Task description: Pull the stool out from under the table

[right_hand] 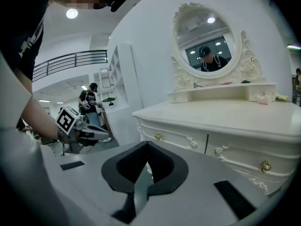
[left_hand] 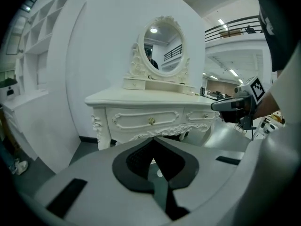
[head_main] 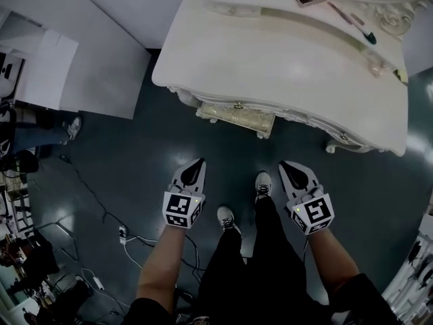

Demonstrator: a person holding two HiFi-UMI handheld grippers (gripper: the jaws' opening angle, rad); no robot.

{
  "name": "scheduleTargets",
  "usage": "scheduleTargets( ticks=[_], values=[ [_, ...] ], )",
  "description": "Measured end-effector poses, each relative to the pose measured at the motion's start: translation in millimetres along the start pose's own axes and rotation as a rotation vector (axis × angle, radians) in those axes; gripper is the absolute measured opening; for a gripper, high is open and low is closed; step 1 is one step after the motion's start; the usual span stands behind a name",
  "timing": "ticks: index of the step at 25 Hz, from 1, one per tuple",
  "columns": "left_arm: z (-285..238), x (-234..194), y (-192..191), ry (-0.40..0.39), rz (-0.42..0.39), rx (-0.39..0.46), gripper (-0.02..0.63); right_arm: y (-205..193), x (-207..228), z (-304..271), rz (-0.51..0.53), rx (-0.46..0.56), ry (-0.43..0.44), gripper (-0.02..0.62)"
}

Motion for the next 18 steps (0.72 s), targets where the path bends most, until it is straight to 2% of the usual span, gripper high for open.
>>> scheduleTargets(
  ticks=[6, 8, 10, 15, 18],
  values=[
    [-51.8, -48.9, -50.3, 0.041, 0.041, 0.022, -0.003, -56.4, 11.1, -53.6, 0.038, 0.002, 0.006, 0.031],
    [-72.1, -67.4, -74.7, 0.044, 0.041, 0.018, 0.008, -81.1, 14.2, -70.4, 0.040, -0.007, 0.006, 0.113],
    [-94.8, -84.4, -100.7, 0.047, 0.042, 0.015, 0.008, -106.9, 19.3, -84.5, 0.046, -0.020, 0.002, 0.129],
    [-151.3, -125.8, -170.1, 0.060, 0.058, -0.001, 0.109, -173.5, 28.7, -114.7, 0.102, -0.046, -0.002, 0.159],
    [-181.3, -147.1, -204.6, 0.067, 0.027, -0.009, 0.157, -215.6, 37.3, -133.1, 0.132, -0.061, -0.013, 0.186]
  ],
)
Point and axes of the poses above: the fingertips, and each gripper's own axes: z backward along the fingers, x to its right, y out of its top, the point moved 7 cm from there along z, backward along the fingers, and after that the axes turned 6 degrees about z, right-handed, at the moved point
